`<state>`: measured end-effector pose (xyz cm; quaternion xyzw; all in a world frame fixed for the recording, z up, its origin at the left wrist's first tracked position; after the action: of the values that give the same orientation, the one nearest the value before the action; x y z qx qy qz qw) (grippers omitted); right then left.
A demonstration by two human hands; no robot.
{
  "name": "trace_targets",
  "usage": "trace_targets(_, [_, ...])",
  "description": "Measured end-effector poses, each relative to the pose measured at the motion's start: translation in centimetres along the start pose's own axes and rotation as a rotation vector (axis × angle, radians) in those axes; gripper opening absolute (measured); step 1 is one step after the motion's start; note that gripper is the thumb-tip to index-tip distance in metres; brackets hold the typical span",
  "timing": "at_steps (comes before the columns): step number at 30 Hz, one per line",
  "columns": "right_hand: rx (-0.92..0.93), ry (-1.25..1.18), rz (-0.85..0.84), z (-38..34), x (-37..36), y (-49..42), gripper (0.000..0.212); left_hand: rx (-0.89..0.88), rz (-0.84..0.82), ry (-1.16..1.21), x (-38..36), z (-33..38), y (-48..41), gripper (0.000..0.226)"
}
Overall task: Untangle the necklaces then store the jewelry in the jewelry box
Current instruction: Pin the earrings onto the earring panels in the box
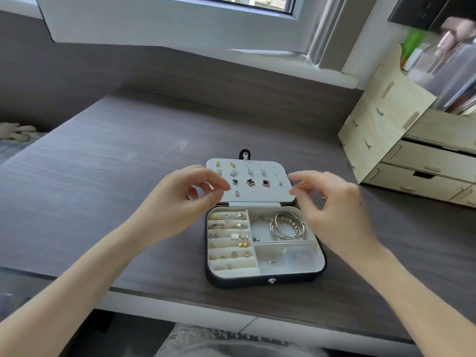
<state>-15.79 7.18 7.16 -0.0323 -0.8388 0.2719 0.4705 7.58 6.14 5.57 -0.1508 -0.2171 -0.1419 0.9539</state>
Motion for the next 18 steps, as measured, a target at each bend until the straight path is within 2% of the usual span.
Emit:
trace_targets(3, [-0.219, 0.193, 0.021, 6.8, 1.0, -1.2, 0.015, -0.008, -0.024, -0.015, -0.6, 1.0, -1.2, 0.018])
trace_targets(6, [-0.351, 0.312, -0.07, 11.1, 1.2, -2.4, 0.017, -0.025, -0.046, -0.037, -1.3, 1.7, -2.3, 0.018])
trace_targets(12, [-0.402, 0.243, -0.211, 12.7, 0.4, -3.5, 0.014, -0.039, -0.072, -0.051, -2.4, 2.3, -3.6, 0.015])
trace_targets(15, [-0.405, 0.241, -0.201, 13.0, -0.1, -3.7, 0.011, -0.03, -0.085, -0.058, -2.9, 2.2, -3.8, 0.015])
trace_targets(18, [-0.413, 0.183, -0.123, 12.8, 0.4, -3.6, 0.012, -0.018, -0.078, -0.049, -2.9, 2.2, -3.8, 0.015])
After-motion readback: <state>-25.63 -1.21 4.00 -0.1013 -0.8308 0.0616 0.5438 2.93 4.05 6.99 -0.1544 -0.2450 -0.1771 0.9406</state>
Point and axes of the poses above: each hand's wrist, its own y-axis away from the middle knuckle, its own x-axis out of the back of the hand, z = x × y, the point moved 2 cm from there along -y, towards the middle knuckle, and after that the axes turned 6 degrees about -z, right-handed, at the moved point
